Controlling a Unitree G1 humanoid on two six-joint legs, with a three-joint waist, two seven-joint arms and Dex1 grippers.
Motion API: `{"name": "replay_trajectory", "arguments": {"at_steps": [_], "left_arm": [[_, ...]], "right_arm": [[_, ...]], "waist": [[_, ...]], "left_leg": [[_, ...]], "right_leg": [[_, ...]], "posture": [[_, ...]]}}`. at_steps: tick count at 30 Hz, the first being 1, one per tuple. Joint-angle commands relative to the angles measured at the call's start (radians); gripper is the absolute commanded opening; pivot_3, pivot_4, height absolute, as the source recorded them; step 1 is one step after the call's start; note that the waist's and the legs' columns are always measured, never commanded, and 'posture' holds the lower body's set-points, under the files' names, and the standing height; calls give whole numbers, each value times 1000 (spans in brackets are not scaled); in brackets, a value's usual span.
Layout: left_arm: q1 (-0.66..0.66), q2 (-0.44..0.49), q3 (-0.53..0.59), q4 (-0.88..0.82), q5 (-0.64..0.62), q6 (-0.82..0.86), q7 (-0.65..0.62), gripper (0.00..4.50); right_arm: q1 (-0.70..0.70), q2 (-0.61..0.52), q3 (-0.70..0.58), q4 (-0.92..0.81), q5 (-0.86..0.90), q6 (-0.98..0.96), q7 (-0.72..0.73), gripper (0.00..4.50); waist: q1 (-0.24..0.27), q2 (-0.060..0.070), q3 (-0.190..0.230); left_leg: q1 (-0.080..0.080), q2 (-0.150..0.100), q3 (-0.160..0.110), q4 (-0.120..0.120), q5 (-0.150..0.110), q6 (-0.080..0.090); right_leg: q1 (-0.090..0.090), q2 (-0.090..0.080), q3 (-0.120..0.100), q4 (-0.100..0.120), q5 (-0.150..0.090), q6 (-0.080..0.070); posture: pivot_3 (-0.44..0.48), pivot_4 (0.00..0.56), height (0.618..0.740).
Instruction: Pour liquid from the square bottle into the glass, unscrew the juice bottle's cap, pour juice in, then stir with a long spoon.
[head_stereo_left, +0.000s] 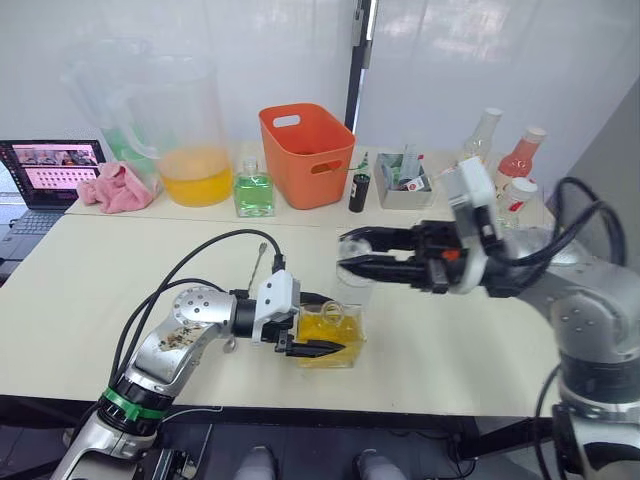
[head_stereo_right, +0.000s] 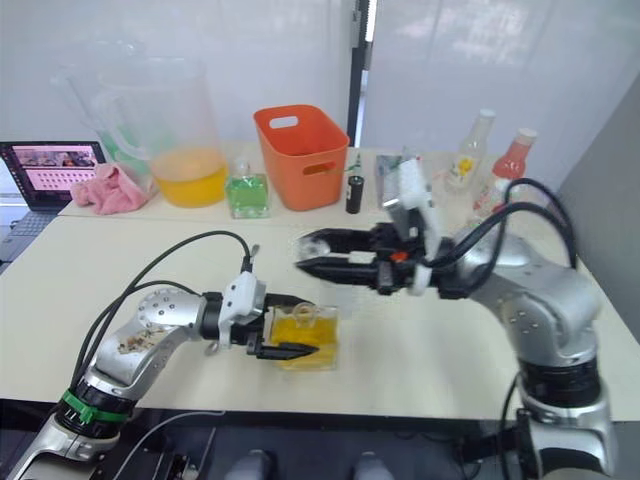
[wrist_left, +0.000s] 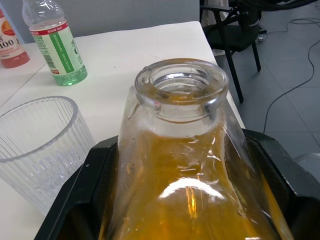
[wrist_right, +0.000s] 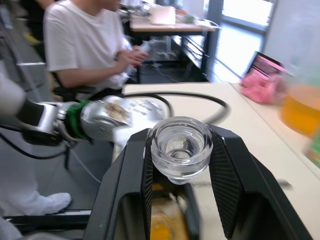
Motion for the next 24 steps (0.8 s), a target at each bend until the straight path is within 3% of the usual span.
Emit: {"name": "replay_trajectory", "arguments": {"at_steps": [1, 5, 11, 15, 24], "left_arm": [[24, 18, -31, 34, 58, 32, 15, 2803], [38, 15, -26, 22, 50, 36, 20, 2803], [44, 17, -18, 20, 51, 42, 21, 2803], [49, 14, -5, 8, 41, 45, 28, 2803], [75, 19, 18, -21, 34, 55, 47, 2803]], "right_arm": [[73, -51, -149, 118, -38, -66, -2, 1074], [216, -101, -252, 325, -190, -247, 16, 1074], [290, -105, -302, 598, -363, -486, -32, 1074], [289, -83, -283, 819, -496, -605, -163, 1074], [191, -16, -291, 1165, -594, -765, -340, 1074]], "waist": [[0, 0, 0], [2, 0, 0], [-9, 8, -4], [-10, 9, -5], [-15, 12, -6]], "left_leg": [[0, 0, 0, 0, 0, 0], [0, 0, 0, 0, 0, 0], [0, 0, 2, -1, 0, 0], [1, 0, 1, 0, 0, 1], [2, -1, 1, 0, 0, 1]], "right_leg": [[0, 0, 0, 0, 0, 0], [1, 0, 0, -2, 0, 0], [1, 0, 2, -5, 2, 2], [3, 0, 1, -6, 2, 2], [5, 0, 2, -7, 3, 3]], "posture": [[0, 150, 740], [0, 150, 740], [0, 150, 740], [0, 150, 740], [0, 150, 740]]}}
